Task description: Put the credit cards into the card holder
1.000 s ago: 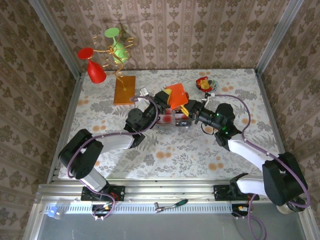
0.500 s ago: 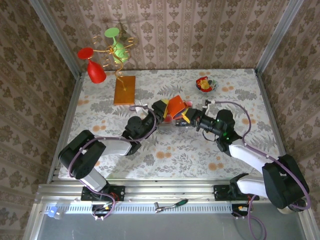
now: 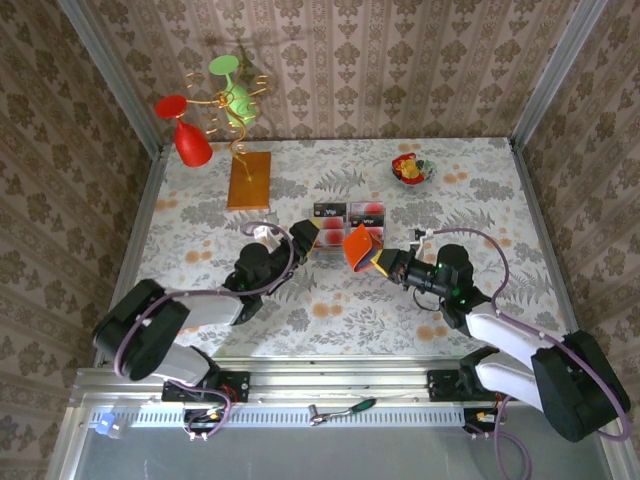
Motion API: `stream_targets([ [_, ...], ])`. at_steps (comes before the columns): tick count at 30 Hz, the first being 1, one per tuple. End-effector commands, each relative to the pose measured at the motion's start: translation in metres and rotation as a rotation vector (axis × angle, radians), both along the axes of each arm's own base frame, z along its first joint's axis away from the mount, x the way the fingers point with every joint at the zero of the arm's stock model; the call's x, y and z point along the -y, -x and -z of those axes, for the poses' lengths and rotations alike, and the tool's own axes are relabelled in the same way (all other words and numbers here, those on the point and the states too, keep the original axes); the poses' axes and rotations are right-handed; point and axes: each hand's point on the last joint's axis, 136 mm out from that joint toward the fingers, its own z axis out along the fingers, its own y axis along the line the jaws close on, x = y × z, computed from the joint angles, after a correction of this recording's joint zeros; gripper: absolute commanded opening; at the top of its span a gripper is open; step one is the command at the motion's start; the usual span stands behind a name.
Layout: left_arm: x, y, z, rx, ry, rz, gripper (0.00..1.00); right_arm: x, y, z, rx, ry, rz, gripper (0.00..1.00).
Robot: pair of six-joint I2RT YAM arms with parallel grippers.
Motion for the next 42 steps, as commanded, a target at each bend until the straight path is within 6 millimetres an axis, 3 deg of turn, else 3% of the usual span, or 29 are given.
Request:
stream_targets([
  [1,0.01,0.011,-0.005,0.029,-0.242,0.11,0.77,0.002,0.012,0.008,0.051,0.077,-0.041,0.0],
  [7,0.022,0.024,-0.014,0.06,-0.685,0.26,0.81,0.003,0.015,0.016,0.046,0.1,-0.046,0.0],
  [14,0.053,0.033,-0.015,0.117,-0.934,0.384,0.82,0.002,0.013,0.022,0.032,0.104,-0.042,0.0],
  [19,0.062,0.042,-0.007,0.166,-1.13,0.426,0.83,0.003,0.013,0.025,0.025,0.108,-0.036,0.0],
  [26,0.064,0.045,-0.001,0.212,-1.26,0.432,0.84,0.004,0.014,0.028,0.018,0.113,-0.033,0.0],
  [35,0.044,0.047,0.016,0.172,-1.298,0.382,0.69,0.007,0.016,0.039,-0.006,0.127,-0.018,0.0],
  [42,0.04,0.055,0.045,0.128,-1.31,0.406,0.62,0.009,0.017,0.05,-0.025,0.14,0.001,0.0],
])
